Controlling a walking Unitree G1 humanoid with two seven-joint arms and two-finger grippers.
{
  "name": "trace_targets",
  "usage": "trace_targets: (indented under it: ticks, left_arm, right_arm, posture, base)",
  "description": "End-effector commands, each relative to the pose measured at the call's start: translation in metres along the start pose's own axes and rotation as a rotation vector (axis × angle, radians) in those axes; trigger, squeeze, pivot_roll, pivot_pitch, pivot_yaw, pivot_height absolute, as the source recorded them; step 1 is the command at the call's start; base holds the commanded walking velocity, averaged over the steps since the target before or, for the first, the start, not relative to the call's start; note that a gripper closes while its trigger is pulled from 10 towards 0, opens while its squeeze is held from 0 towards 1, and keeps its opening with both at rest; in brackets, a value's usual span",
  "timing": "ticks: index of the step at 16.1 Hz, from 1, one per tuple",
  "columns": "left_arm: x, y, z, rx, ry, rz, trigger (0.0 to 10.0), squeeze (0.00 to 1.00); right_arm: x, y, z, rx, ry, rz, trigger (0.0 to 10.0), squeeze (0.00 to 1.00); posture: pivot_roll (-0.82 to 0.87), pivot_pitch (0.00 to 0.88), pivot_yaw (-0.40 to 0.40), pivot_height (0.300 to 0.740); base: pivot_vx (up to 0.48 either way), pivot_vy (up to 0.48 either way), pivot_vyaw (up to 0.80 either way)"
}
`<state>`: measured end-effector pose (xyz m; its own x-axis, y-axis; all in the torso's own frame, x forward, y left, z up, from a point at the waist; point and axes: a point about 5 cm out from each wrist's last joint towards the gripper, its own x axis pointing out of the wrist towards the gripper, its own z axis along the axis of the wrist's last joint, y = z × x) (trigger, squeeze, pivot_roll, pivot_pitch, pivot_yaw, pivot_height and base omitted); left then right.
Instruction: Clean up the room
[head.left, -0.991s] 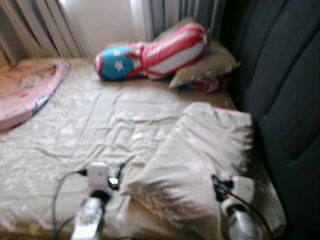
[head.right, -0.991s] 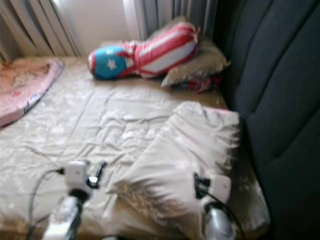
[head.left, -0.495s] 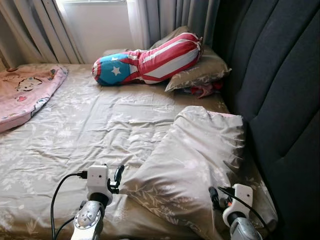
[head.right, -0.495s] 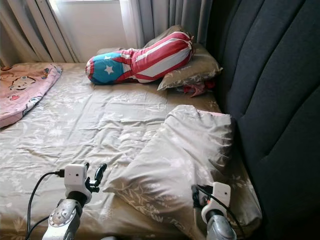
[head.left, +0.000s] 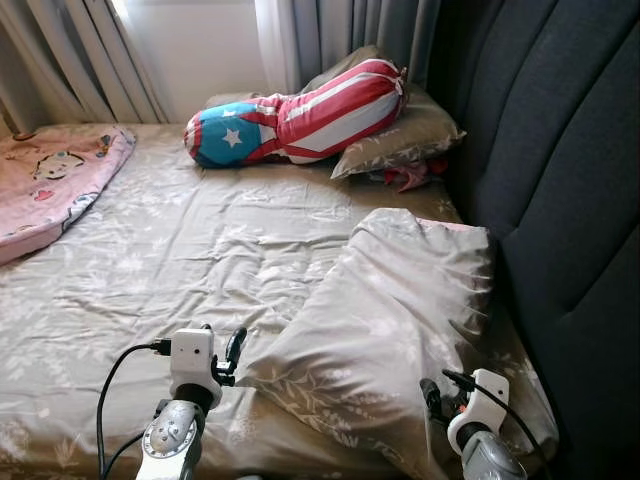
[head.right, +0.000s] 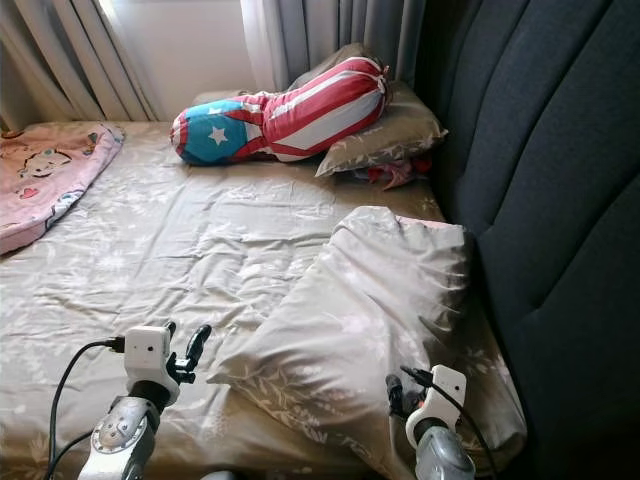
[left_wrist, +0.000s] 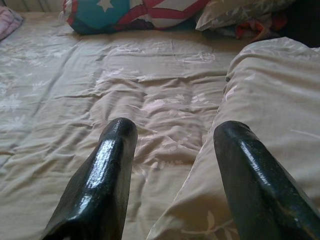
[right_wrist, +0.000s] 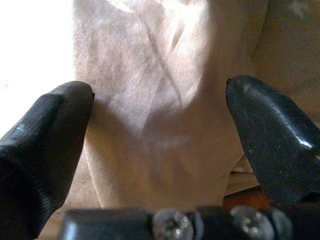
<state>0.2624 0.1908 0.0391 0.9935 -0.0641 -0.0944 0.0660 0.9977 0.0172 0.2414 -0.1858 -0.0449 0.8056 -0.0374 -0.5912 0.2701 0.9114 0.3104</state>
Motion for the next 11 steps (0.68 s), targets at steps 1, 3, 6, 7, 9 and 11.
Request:
trace_targets:
  ticks: [1,3,6,7,9,11]
  left_arm:
    - [-0.001,0.002,0.003,0.014,-0.003,-0.008,10.0,0.0]
    - [-0.003,0.006,0.008,0.033,-0.013,-0.019,10.0,0.0]
    - [-0.007,0.011,0.013,0.057,-0.018,-0.033,10.0,0.0]
    - [-0.008,0.012,0.016,0.064,-0.019,-0.038,10.0,0.0]
    - [-0.012,0.015,0.021,0.083,-0.022,-0.051,10.0,0.0]
    - [-0.013,0.017,0.026,0.094,-0.023,-0.061,10.0,0.0]
  right_arm:
    - [0.002,0.0,0.002,0.047,0.014,-0.005,10.0,1.0]
    - [0.003,0.004,0.002,0.03,0.033,-0.002,10.0,0.0]
    - [0.004,0.008,-0.001,0.031,0.048,-0.013,10.0,0.0]
    - [0.004,0.01,-0.002,0.041,0.054,-0.01,10.0,0.0]
    - [0.004,0.014,-0.009,0.054,0.103,0.003,10.0,0.0]
    - [0.003,0.011,-0.013,0.032,0.129,-0.043,10.0,0.0]
  posture:
    - [0.03,0.0,0.02,0.66]
    - [0.04,0.0,0.033,0.66]
    - [0.07,0.0,0.056,0.66]
    - [0.08,0.0,0.062,0.66]
    - [0.1,0.0,0.081,0.66]
    - [0.11,0.0,0.091,0.66]
  base:
    - [0.0,0.0,0.0]
    - [0.0,0.0,0.0]
    - [0.0,0.0,0.0]
    - [0.0,0.0,0.0]
    - [0.0,0.0,0.0]
    - [0.0,0.0,0.0]
